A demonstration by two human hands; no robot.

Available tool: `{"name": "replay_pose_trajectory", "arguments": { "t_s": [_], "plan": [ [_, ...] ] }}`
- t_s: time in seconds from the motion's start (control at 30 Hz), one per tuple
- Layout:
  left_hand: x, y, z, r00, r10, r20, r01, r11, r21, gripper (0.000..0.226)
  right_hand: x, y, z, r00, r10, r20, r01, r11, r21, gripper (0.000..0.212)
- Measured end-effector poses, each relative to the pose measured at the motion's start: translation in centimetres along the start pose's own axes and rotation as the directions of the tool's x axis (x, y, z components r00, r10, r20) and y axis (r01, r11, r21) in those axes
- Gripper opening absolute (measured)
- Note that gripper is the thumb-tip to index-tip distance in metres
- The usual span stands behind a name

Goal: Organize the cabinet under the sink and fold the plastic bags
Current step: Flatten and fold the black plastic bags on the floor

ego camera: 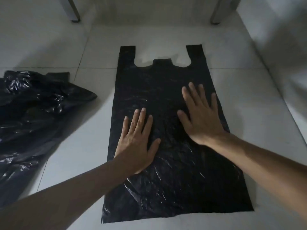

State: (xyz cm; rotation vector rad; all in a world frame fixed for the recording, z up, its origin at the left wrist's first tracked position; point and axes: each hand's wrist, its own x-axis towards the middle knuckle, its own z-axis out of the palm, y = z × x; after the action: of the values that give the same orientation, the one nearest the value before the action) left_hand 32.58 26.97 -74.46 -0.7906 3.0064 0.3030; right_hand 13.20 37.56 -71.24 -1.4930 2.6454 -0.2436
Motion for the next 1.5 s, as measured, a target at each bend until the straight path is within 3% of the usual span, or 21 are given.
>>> {"name": "replay_pose_trajectory", "arguments": {
  "t_s": [0.07, 0.17, 0.3, 0.4, 0.53, 0.67, 0.87, 0.97, 1.1, 1.27, 1.37, 1.5],
  "plan": [
    [-1.7, 0.0, 1.1, 0.999, -0.020, 0.025, 0.020, 1.000, 0.021, 0.074, -3.6, -0.5, 1.1, 0.995, -0.041, 0.091, 0.046, 0.997, -0.057, 0.071],
    [-2.7, -0.5, 2.0, 0.995, -0.093, 0.041, 0.090, 0.992, 0.084, 0.076, -5.7, 1.3, 3.5, 0.981, 0.037, 0.190, -0.006, 0.987, -0.161, 0.076],
    [-2.3, -0.3, 1.7, 0.992, -0.107, 0.068, 0.100, 0.989, 0.105, 0.079, -5.5, 2.2, 4.0, 0.970, 0.095, 0.225, -0.051, 0.980, -0.193, 0.078],
    [-2.7, 0.1, 0.6, 0.994, -0.099, 0.054, 0.096, 0.993, 0.069, 0.082, -6.4, 1.0, 2.6, 0.979, 0.105, 0.174, -0.076, 0.984, -0.162, 0.076],
    [-5.7, 1.7, -0.2, 0.999, 0.046, -0.007, -0.045, 0.998, 0.052, 0.079, -10.8, -1.5, 2.2, 0.993, -0.014, 0.114, 0.023, 0.997, -0.072, 0.071],
    [-9.4, 1.7, 1.5, 0.984, 0.138, 0.112, -0.151, 0.982, 0.111, 0.076, -14.6, -1.4, 4.1, 0.965, -0.086, 0.249, 0.125, 0.982, -0.143, 0.074],
    [-10.5, -1.3, 1.7, 0.977, 0.141, 0.157, -0.168, 0.970, 0.175, 0.079, -16.0, 1.5, 4.0, 0.970, 0.085, 0.228, -0.037, 0.977, -0.209, 0.081],
    [-10.6, -1.8, 1.5, 0.979, 0.124, 0.164, -0.150, 0.975, 0.161, 0.081, -17.1, 1.7, 3.7, 0.952, 0.221, 0.214, -0.176, 0.962, -0.208, 0.084],
    [-10.9, -2.2, 0.7, 0.971, 0.091, 0.223, -0.121, 0.985, 0.123, 0.084, -18.3, 1.2, 3.7, 0.919, 0.290, 0.268, -0.236, 0.947, -0.216, 0.087],
    [-11.0, -2.6, -2.7, 0.910, 0.031, 0.414, -0.081, 0.991, 0.102, 0.090, -15.1, -0.5, 0.0, 0.958, 0.145, 0.246, -0.077, 0.961, -0.266, 0.094],
    [-9.8, -4.1, -8.1, 0.881, -0.043, 0.471, -0.056, 0.980, 0.193, 0.084, -10.9, -4.2, -3.6, 0.978, -0.076, 0.196, 0.107, 0.982, -0.157, 0.094],
    [-8.9, -8.6, -16.8, 0.888, -0.186, 0.421, 0.088, 0.966, 0.242, 0.064, -5.4, -11.8, -7.5, 0.948, -0.280, 0.154, 0.272, 0.960, 0.072, 0.076]
  ]
}}
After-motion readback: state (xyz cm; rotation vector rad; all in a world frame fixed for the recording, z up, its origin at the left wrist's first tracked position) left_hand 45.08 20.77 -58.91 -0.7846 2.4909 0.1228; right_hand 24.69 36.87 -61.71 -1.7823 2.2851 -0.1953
